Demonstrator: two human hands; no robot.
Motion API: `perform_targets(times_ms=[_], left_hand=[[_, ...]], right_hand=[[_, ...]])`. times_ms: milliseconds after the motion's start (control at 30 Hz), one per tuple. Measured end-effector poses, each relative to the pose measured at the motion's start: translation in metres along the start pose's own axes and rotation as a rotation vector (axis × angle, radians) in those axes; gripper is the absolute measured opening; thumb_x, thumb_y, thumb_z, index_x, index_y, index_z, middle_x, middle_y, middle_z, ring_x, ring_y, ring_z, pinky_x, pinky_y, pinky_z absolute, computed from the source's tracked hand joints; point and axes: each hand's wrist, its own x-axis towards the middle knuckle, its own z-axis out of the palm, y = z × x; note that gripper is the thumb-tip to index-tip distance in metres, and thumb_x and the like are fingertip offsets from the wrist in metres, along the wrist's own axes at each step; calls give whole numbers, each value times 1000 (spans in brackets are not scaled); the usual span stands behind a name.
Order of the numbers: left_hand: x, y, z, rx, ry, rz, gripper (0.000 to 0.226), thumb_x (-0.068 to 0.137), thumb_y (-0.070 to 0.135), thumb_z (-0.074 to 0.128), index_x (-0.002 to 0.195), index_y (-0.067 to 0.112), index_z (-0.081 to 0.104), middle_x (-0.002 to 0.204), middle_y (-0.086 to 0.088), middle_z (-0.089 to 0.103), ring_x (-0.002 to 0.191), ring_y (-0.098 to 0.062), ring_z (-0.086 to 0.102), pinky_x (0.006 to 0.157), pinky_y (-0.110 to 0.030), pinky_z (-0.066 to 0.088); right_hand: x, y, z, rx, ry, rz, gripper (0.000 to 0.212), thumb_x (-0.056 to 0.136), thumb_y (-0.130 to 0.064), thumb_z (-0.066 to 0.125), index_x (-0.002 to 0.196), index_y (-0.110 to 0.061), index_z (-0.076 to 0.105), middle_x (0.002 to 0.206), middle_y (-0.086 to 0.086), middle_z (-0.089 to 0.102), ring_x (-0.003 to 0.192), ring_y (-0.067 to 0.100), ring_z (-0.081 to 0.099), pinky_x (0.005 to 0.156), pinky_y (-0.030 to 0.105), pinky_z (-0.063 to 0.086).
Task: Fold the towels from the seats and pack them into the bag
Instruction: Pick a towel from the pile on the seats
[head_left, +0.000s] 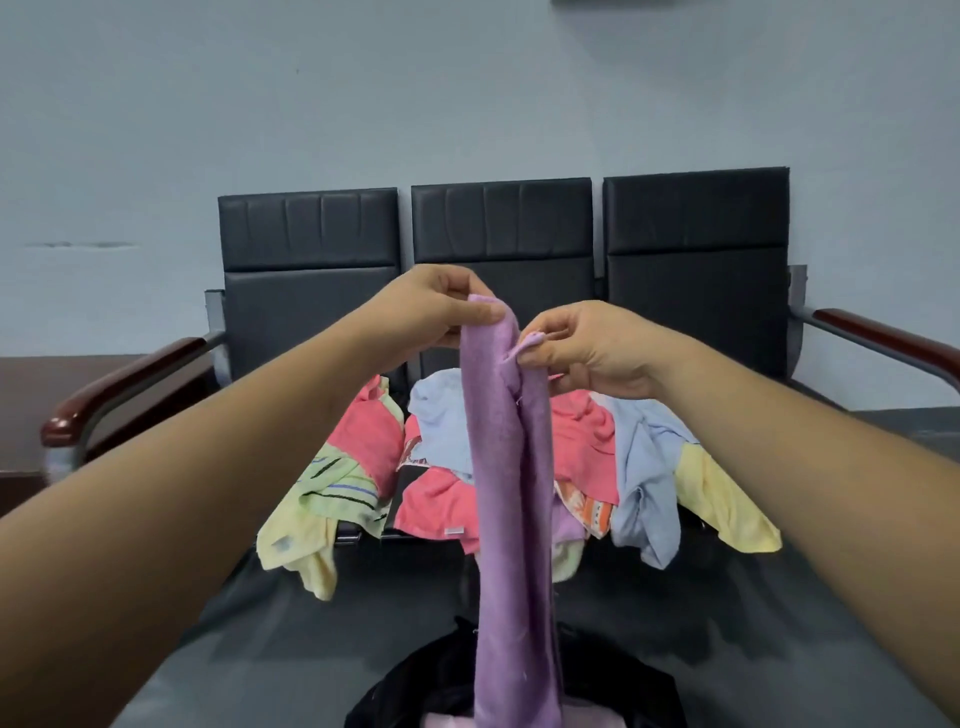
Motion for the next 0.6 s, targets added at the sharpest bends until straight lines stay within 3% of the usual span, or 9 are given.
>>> perform_targets(times_ms=[100, 167, 233, 267, 367, 500, 600], left_hand=[[5, -16, 5, -134, 31, -18, 15, 88, 15, 75, 96, 6, 67, 95, -14, 69, 87, -22, 66, 79, -32, 55], [3, -34, 4, -252, -171, -96, 28, 88, 22, 72, 112, 10, 67, 111, -14, 68, 103, -27, 65, 89, -35, 54], [-3, -62, 11, -165, -391, -216, 38, 92, 21, 70, 128, 11, 64, 126, -10, 68, 119, -26, 64, 103, -40, 50], [-7, -78, 17, -77, -432, -277, 38, 91, 18, 72, 127, 9, 65, 126, -8, 69, 120, -24, 64, 106, -40, 48], [-21, -119, 43, -17, -432, -388, 37, 85, 12, 77, 121, 5, 68, 121, -7, 73, 117, -23, 67, 106, -37, 50], [-36, -153, 66, -400, -369, -449, 35, 84, 8, 73, 118, 2, 69, 124, -15, 69, 119, -29, 65, 104, -41, 50], [-40, -166, 77, -672, -261, -441, 23, 84, 7, 67, 106, 5, 76, 114, -17, 72, 107, -29, 70, 95, -41, 56]], right_hand=[[6, 12, 3, 181, 40, -43, 7, 86, -4, 70, 92, -4, 68, 80, 6, 71, 73, 16, 71, 67, 29, 60], [10, 16, -1, 372, 75, -100, 15, 82, -9, 70, 97, -5, 66, 85, 8, 71, 75, 17, 70, 69, 31, 61], [14, 20, -6, 503, 115, -139, 14, 86, -10, 67, 99, -7, 65, 86, 6, 71, 75, 15, 69, 68, 29, 60], [17, 23, -9, 541, 129, -146, 12, 89, -10, 65, 101, -8, 66, 86, 5, 72, 75, 14, 69, 69, 29, 59], [25, 33, -14, 590, 175, -114, 17, 94, -11, 65, 111, -7, 67, 91, 5, 73, 80, 16, 69, 72, 30, 59], [33, 65, -25, 549, 335, 0, 21, 92, -11, 70, 111, -7, 64, 96, 9, 72, 87, 21, 69, 79, 36, 61], [33, 104, -26, 525, 408, 146, 26, 92, -10, 69, 117, -7, 62, 104, 11, 71, 96, 23, 68, 80, 37, 61]])
